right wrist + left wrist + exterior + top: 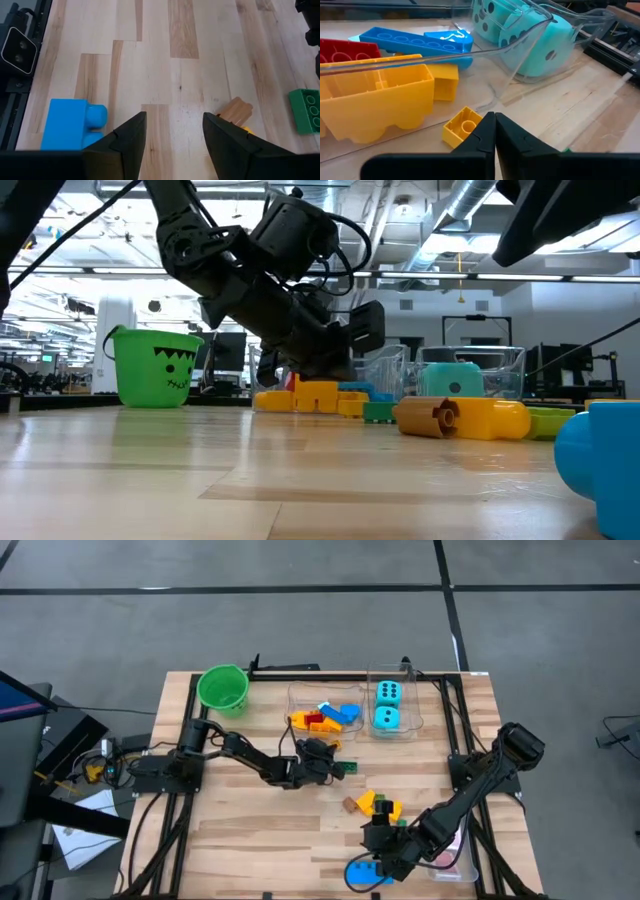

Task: Pick & Place Toys
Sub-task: Put the yellow gamepiece into the left transparent bin

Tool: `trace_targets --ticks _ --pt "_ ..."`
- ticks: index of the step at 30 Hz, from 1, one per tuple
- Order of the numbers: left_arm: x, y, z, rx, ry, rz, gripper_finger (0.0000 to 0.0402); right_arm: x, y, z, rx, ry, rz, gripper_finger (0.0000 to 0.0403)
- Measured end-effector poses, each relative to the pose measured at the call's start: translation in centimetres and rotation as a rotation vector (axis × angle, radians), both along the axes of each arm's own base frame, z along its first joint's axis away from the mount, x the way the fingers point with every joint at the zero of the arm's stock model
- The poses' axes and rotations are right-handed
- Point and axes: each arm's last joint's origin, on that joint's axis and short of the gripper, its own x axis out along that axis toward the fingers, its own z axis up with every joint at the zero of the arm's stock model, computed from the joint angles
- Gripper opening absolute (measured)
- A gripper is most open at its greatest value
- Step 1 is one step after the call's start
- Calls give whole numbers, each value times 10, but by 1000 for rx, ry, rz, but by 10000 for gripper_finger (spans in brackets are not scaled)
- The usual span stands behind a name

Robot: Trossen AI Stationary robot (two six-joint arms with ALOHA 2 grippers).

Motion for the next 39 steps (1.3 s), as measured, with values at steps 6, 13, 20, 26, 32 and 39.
trace_targets --ticks 6,13,20,26,32,39 --pt "0 3 0 -20 -17 11 1 0 0 0 -3 0 3 186" --pt "0 2 0 -6 -28 32 1 0 0 0 -4 0 5 186" --pt "2 -8 -12 8 -76 63 1 0 0 0 -5 1 4 186" --pt "11 -5 -8 21 -82 63 1 0 0 0 -5 1 4 186" --pt "19 1 -10 32 -42 58 1 0 0 0 -6 2 4 186" --pt "19 5 -8 48 -16 65 1 -2 1 0 -9 6 11 186"
